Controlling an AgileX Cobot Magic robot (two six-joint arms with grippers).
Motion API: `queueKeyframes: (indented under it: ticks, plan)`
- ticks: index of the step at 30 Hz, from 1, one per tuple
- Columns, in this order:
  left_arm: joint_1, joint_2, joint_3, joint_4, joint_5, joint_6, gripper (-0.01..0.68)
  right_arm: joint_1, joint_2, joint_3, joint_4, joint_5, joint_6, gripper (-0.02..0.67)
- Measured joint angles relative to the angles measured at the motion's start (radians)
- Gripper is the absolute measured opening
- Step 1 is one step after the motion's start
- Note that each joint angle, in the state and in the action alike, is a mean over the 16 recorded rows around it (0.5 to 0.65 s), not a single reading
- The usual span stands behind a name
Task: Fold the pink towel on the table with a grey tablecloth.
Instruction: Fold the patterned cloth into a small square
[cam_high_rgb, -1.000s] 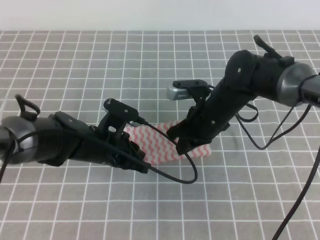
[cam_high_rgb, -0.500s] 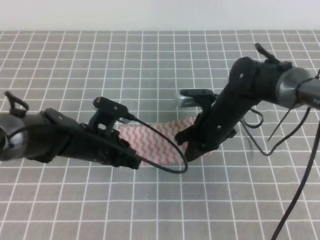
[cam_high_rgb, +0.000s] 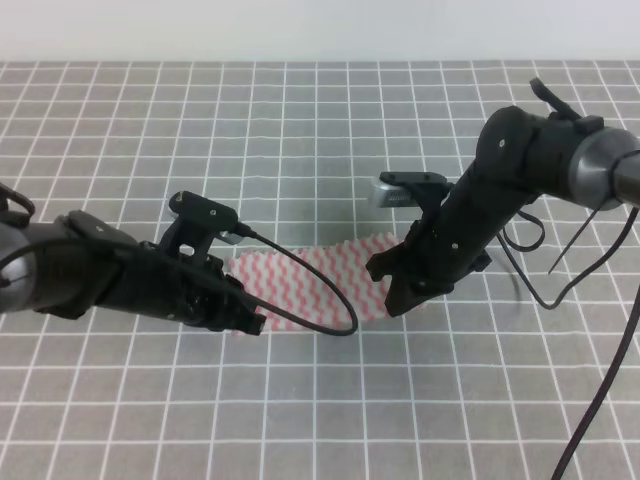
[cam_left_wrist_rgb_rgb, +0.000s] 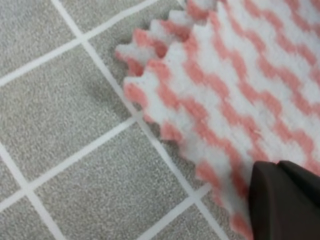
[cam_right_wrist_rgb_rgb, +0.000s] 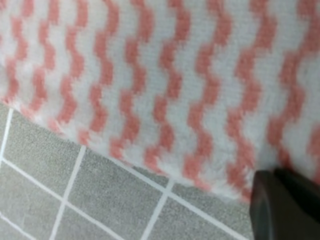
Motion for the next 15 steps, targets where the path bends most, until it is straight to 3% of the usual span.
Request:
queueKeyframes:
  ticks: [15]
  plan:
    - [0.002,-0.109,-0.001,-0.03,0.001,0.0,-0.001,0.0,-0.069,-0.001,0.024,-0.047,0.015,-0.015]
